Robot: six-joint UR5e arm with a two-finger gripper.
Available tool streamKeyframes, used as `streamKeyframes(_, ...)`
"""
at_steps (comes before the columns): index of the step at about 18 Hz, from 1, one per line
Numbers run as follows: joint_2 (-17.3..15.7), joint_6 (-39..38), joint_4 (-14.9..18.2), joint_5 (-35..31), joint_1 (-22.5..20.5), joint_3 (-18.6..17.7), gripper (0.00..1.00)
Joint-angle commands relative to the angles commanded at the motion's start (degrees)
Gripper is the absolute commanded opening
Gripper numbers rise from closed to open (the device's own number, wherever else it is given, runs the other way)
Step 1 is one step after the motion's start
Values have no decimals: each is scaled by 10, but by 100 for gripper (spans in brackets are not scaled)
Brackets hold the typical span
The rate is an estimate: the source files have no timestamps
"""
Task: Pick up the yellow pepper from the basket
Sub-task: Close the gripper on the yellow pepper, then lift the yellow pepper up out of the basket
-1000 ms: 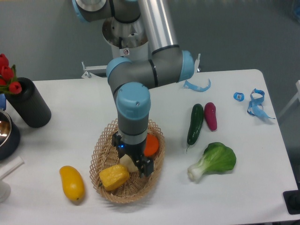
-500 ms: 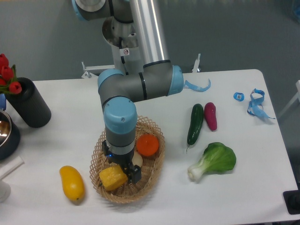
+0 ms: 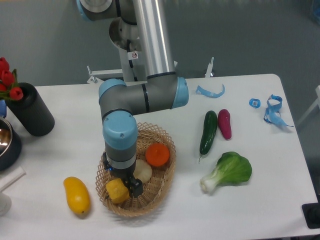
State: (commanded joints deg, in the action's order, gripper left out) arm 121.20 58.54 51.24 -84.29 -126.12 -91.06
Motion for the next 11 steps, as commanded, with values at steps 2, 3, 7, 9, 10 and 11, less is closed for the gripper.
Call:
streamKeyframes(2, 2, -5, 0, 0, 0, 3, 90)
streamKeyframes(3, 1, -10, 0, 0, 0, 4, 80)
streamKeyframes(7, -4, -12, 2, 0, -1, 7, 34)
streamKeyframes(9, -6, -12, 2, -1, -1, 6, 21)
streamKeyframes(10, -7, -12, 2, 0, -1, 7, 21)
streamKeyframes(11, -9, -12, 3, 0, -2, 7, 21)
